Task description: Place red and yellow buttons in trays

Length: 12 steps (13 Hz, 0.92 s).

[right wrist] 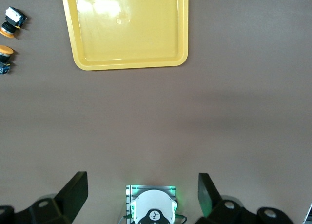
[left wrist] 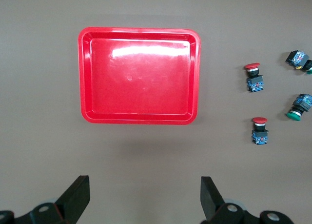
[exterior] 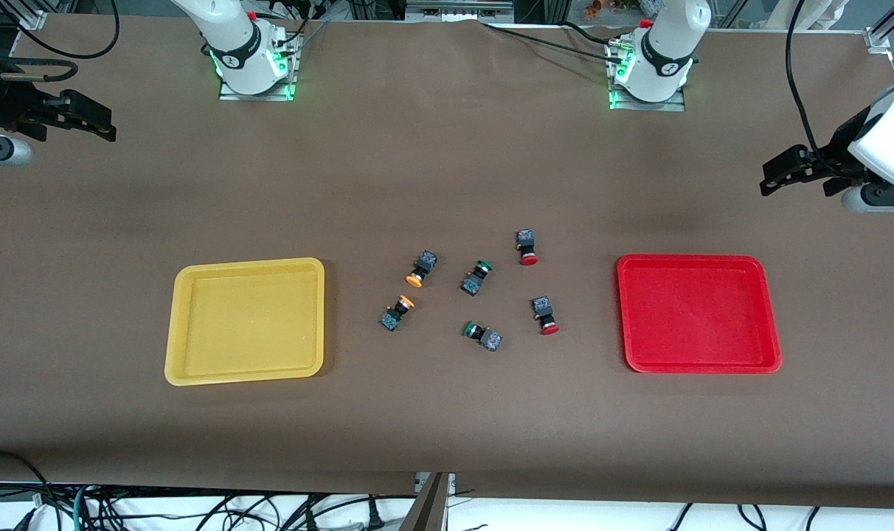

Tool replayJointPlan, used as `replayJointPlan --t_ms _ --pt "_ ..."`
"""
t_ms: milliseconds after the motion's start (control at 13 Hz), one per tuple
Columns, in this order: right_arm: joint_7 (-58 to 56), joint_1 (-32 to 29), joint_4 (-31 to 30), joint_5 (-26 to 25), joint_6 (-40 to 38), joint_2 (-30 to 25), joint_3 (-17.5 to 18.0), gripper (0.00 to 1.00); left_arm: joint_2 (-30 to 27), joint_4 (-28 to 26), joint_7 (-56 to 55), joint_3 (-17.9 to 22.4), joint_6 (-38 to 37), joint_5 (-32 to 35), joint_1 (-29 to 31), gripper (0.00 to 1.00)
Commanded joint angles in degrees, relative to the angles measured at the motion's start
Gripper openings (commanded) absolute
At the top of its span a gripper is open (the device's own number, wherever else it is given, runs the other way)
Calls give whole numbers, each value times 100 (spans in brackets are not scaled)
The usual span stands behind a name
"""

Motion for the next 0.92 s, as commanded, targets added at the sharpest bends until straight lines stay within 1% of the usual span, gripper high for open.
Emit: replayJointPlan --t_ms 0,231,615,692,846 --pt "-85 -35 130 -81 -33 55 29 100 142 254 56 -23 -163 -66 37 100" --pt "-68 -36 130 -73 -33 55 29 100 230 271 -154 -32 -145 -48 11 100" --pt "-33 -62 130 -55 46 64 12 100 230 272 -163 -32 -145 -48 11 100" --pt "37 -27 130 -116 124 238 29 100 221 271 -163 -32 -145 -48 11 100" --pt "3 -27 112 -125 186 345 21 100 230 271 -163 -32 -145 -48 11 100"
